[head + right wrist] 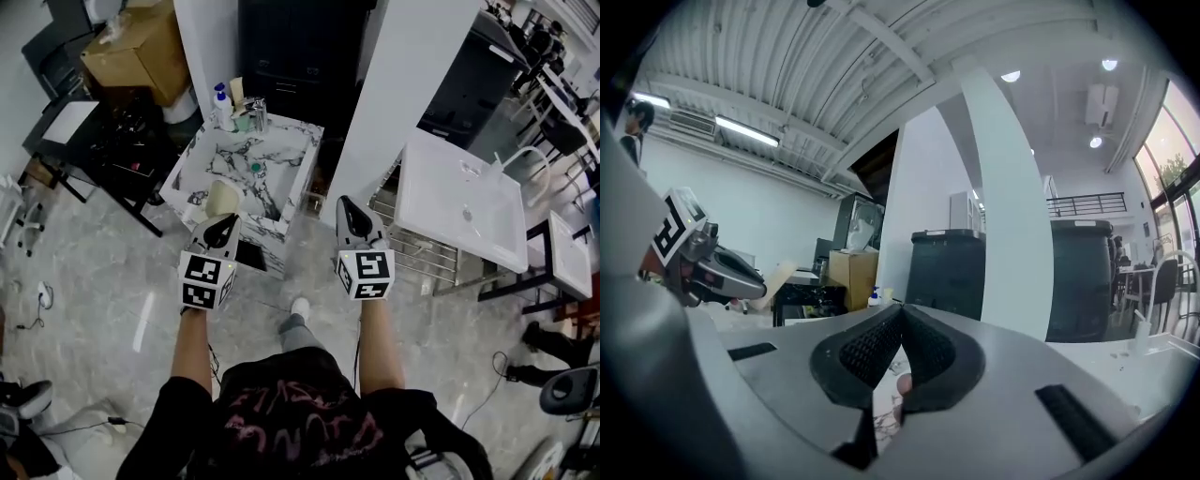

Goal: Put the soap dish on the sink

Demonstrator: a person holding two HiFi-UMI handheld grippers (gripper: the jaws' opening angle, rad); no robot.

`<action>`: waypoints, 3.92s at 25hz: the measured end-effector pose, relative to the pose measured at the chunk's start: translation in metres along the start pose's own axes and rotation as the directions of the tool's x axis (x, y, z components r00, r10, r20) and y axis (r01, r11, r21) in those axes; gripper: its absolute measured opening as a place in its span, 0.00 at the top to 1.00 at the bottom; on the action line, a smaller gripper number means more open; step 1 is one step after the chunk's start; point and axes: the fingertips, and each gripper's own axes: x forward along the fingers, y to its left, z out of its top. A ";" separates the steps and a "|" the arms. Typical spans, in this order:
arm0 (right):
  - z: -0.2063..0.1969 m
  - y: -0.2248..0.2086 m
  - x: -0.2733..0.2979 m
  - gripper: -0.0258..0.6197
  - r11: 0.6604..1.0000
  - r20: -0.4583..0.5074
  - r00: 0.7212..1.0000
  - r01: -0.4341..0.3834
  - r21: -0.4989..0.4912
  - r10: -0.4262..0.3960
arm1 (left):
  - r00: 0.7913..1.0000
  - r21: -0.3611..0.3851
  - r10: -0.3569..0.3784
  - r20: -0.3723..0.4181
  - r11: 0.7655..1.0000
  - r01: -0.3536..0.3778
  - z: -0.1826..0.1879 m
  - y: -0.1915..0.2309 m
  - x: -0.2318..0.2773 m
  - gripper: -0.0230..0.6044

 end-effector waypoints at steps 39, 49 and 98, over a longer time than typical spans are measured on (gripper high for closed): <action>-0.013 -0.116 0.224 0.94 0.999 -0.073 0.996 -0.048 0.002 0.048 | 0.996 0.035 -0.026 -0.088 0.999 0.029 0.062 0.082 0.228 0.93; -0.007 -0.132 0.252 0.94 0.997 -0.052 0.998 0.039 0.061 -0.036 | 0.994 0.026 -0.091 -0.063 0.995 0.093 0.067 0.110 0.263 0.93; -0.094 -0.186 0.303 0.94 0.958 -0.235 0.945 0.259 0.119 -0.227 | 0.666 0.248 -0.440 -0.603 0.690 0.680 -0.087 0.075 0.471 0.93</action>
